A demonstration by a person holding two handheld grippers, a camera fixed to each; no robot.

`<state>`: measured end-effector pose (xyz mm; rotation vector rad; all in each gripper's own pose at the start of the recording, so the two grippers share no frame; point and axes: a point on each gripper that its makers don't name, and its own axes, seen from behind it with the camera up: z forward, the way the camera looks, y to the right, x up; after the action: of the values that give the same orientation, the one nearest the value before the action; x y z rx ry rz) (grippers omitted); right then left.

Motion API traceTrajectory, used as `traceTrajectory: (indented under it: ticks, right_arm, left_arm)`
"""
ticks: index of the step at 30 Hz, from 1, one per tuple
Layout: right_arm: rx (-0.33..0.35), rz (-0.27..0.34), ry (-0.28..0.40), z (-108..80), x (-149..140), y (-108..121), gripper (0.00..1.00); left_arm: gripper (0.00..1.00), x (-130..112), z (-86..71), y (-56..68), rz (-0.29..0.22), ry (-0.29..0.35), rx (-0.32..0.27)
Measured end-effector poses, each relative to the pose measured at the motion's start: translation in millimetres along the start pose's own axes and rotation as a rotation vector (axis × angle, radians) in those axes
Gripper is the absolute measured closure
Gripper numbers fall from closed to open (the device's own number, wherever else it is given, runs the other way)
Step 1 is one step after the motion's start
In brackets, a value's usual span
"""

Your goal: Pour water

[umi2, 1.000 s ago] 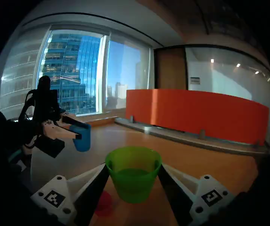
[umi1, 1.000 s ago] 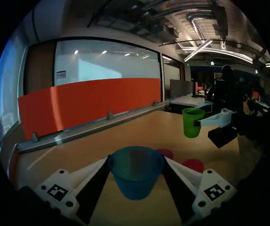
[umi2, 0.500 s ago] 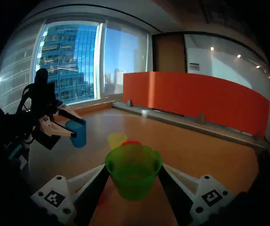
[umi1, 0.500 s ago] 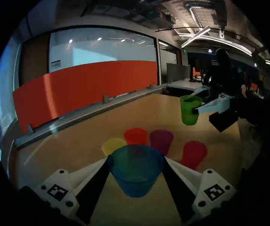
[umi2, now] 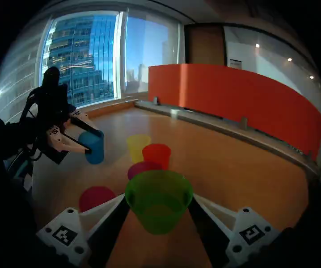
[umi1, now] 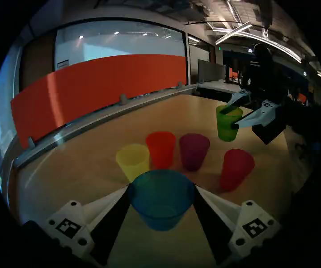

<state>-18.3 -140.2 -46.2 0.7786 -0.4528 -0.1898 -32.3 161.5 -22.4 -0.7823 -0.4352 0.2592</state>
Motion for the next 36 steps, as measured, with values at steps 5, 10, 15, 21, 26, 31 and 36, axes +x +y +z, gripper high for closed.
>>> traceTrajectory:
  ticks: [5,10,15,21,26,31,36]
  right_arm:
    - [0.001,-0.013,-0.032,4.2,-10.1,0.1,0.10]
    - [0.002,-0.015,-0.049,8.1,-16.3,0.0,0.10]
    - [0.003,-0.012,-0.059,10.7,-20.3,0.8,0.10]
    - [0.003,-0.012,-0.074,13.1,-25.5,2.1,0.10]
    - [0.001,-0.012,-0.080,14.6,-28.1,2.5,0.10]
    - [0.001,-0.009,-0.085,16.2,-31.2,2.0,0.10]
    - [0.000,-0.008,-0.099,18.6,-39.0,2.1,0.10]
  left_arm:
    - [0.10,-12.6,7.0,0.1,-0.005,-0.038,-0.009]
    - [0.10,-22.9,13.9,-0.5,0.000,-0.069,-0.015]
    - [0.10,-30.6,19.9,-1.2,0.008,-0.093,-0.019]
    - [0.10,-33.9,25.6,-1.3,0.010,-0.103,-0.024]
    - [0.10,-33.3,28.1,-1.9,0.004,-0.099,-0.028]
    - [0.09,-36.6,28.0,-1.6,0.006,-0.108,-0.031]
    - [0.10,-43.6,27.7,-2.7,0.009,-0.132,-0.031]
